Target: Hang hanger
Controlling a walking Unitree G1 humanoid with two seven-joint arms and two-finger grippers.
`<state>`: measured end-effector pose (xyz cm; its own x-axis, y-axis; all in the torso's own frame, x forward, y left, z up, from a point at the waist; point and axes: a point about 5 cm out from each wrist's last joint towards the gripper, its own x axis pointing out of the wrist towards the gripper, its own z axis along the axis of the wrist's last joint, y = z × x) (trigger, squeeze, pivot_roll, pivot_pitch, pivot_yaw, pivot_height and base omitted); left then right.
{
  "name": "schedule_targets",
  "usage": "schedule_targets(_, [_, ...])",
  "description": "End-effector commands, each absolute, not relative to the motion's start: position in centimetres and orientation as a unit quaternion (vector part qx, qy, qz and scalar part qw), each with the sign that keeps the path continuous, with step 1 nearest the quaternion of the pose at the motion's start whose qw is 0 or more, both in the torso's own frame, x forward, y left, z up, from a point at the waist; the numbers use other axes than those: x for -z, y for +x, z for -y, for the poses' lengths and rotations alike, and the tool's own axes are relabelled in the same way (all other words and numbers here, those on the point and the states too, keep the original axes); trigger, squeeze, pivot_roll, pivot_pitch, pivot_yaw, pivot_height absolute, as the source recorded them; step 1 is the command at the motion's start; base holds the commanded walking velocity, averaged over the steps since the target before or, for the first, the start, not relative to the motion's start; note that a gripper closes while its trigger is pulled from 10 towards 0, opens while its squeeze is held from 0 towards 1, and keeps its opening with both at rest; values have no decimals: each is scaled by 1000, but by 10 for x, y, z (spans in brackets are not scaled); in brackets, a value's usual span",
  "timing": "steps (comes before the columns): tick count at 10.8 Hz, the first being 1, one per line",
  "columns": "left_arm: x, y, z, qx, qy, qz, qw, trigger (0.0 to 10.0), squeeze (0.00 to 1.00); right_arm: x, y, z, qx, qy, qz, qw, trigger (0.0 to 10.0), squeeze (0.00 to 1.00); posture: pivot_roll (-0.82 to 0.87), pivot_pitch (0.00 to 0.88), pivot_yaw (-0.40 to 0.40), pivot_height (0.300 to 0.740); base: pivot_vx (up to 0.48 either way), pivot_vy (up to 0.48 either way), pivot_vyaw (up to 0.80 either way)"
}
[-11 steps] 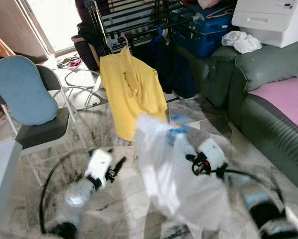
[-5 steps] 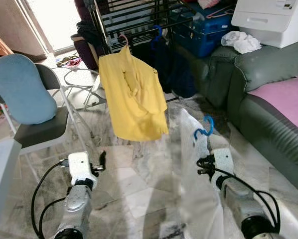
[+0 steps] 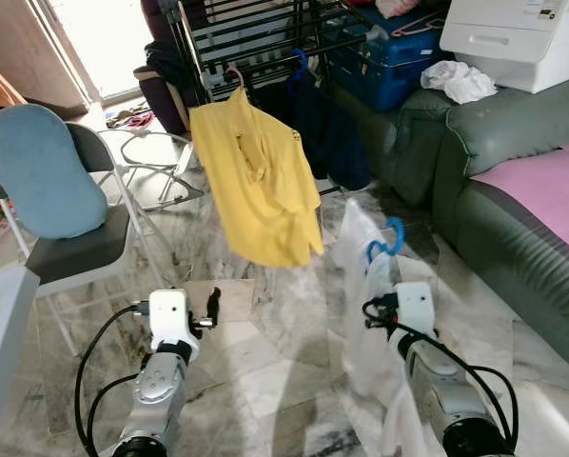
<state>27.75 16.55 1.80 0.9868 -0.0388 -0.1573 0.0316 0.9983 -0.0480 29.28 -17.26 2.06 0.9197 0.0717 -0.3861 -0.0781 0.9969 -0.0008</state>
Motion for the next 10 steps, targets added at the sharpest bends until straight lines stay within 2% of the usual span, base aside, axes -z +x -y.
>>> schedule_targets(1, [-22, 282, -167, 23, -18, -77, 997, 10000, 0, -32, 298, 170, -34, -4, -166, 986, 10000, 0, -179, 0, 177, 740, 0, 0, 0])
schedule_targets(2, [-23, 284, -165, 30, -17, -77, 996, 10000, 0, -32, 297, 171, -28, 9, -172, 985, 10000, 0, -184, 0, 180, 740, 0, 0, 0])
schedule_targets(4, [-23, 284, -163, 35, -16, -79, 996, 10000, 0, -32, 296, 173, -26, 12, -174, 984, 10000, 0, -186, 0, 182, 740, 0, 0, -500])
schedule_targets(7, [-21, 282, -162, 39, -15, -81, 996, 10000, 0, -32, 296, 172, -28, 12, -178, 984, 10000, 0, -183, 0, 179, 740, 266, 0, -800])
schedule_targets(10, [-21, 283, -161, 41, -14, -81, 996, 10000, 0, -34, 298, 169, -35, 11, -173, 984, 10000, 0, -183, 0, 177, 740, 349, 0, 0])
